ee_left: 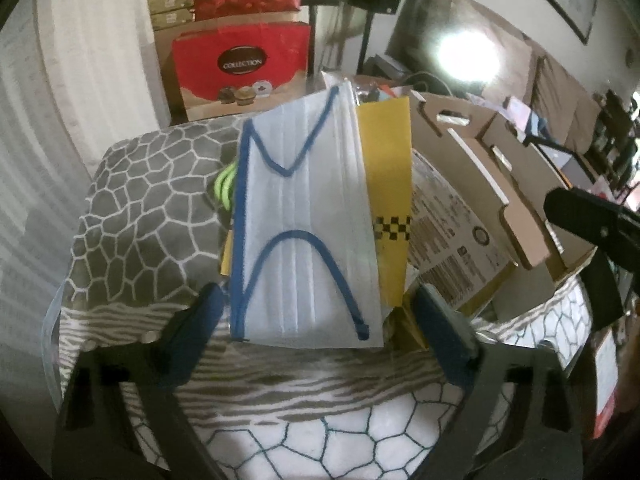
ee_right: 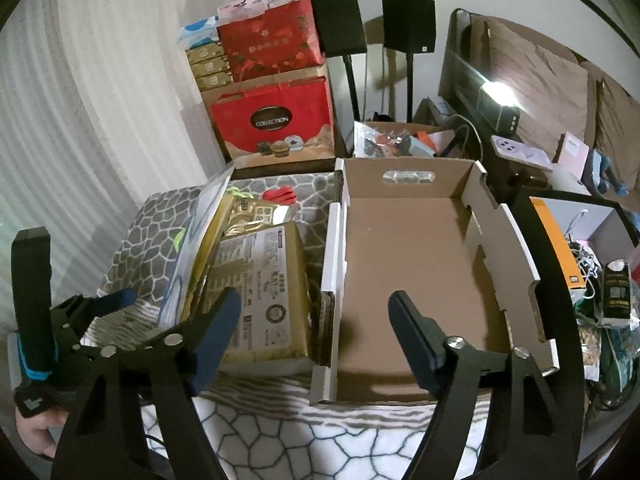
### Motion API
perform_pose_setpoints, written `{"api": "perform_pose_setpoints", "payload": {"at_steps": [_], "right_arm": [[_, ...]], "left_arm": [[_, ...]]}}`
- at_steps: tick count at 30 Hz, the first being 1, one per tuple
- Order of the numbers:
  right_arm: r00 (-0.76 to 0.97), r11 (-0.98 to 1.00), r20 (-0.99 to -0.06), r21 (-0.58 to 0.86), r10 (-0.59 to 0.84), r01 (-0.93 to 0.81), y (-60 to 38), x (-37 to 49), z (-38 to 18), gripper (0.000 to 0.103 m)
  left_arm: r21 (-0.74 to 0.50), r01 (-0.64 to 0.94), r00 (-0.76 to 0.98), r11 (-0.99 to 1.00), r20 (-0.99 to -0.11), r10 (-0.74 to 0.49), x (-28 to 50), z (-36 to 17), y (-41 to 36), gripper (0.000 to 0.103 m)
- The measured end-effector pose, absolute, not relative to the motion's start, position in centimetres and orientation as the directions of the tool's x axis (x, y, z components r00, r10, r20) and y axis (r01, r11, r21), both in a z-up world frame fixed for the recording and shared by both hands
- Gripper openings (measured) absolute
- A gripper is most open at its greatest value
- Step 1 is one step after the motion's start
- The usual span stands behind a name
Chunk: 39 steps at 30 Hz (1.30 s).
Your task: Organize objects
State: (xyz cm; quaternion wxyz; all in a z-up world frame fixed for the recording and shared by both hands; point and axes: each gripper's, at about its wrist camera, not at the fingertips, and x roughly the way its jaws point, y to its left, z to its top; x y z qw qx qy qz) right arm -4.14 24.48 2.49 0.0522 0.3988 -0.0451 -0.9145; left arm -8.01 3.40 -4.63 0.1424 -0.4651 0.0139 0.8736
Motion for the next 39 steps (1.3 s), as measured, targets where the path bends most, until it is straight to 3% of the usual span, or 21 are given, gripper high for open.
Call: {"api": "perform_pose_setpoints", "payload": {"at_steps": [7, 11, 19, 39], "right_arm": [[-0.669, -0.989, -0.73, 0.132, -0.139, 0.062, 24.6, -4.1, 2.2, 0.076], [-0.663, -0.988, -0.734, 0.137, -0.149, 0.071, 24.5, -3.9, 2.0, 0.076], [-0.648, -0.985, -0.742, 0.118, -0.169, 0.122, 23.0, -3.8, 1.4, 0.076], [-0.622, -0.982, -0.761, 0.109, -0.183, 0.156, 21.4, -4.0, 0.3, 0.076]], "left_arm": [[-0.251, -0.273, -0.491, -0.929, -0.794, 0.359, -7.8, -4.8, 2.2, 0.031], [-0.267, -0.256, -0.511, -0.929, -0.778, 0.364, -7.7, -4.0, 1.1, 0.021], [-0.305, -0.166, -0.577, -0.938, -0.741, 0.344, -7.9, -2.2, -3.6, 0.018], [-0.285, -0.01, -0.599, -0.959, -0.766, 0.234, -7.4, -3.3, -9.9, 0.019]]}}
